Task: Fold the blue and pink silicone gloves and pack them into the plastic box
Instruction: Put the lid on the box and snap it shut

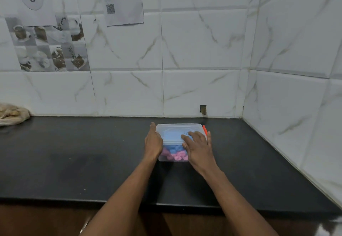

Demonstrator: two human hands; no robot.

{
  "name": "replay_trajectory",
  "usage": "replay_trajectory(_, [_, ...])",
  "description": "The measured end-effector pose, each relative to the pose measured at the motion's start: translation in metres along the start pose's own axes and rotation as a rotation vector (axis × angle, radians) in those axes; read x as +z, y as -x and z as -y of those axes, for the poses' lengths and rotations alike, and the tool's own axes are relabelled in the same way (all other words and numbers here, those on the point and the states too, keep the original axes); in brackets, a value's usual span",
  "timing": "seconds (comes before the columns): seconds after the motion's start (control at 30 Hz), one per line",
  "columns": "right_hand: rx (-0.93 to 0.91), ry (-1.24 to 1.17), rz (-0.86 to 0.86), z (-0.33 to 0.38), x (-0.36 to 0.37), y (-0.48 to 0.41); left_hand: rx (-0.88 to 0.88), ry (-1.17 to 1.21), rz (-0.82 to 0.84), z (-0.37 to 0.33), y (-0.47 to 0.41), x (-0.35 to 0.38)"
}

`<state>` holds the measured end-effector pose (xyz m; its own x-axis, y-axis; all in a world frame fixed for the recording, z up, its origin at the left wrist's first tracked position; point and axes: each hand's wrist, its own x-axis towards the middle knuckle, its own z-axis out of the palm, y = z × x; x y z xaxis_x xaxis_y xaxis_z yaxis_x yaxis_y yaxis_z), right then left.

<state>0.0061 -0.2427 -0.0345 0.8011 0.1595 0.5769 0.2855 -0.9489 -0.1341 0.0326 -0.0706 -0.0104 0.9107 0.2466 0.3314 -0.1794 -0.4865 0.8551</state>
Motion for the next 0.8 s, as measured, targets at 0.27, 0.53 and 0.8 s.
replay_trajectory(0.27, [-0.009,-0.023,0.052,-0.024,0.018,-0.030,-0.023,0.059,-0.015,-0.001,-0.030,0.022])
replay_trajectory(0.53, [0.067,-0.287,-0.182,-0.067,0.051,-0.091,0.048,0.055,-0.026,0.012,-0.109,0.060])
replay_trajectory(0.8, [0.281,-0.666,-0.024,-0.113,0.090,-0.171,-0.059,0.106,-0.081,0.034,-0.205,0.111])
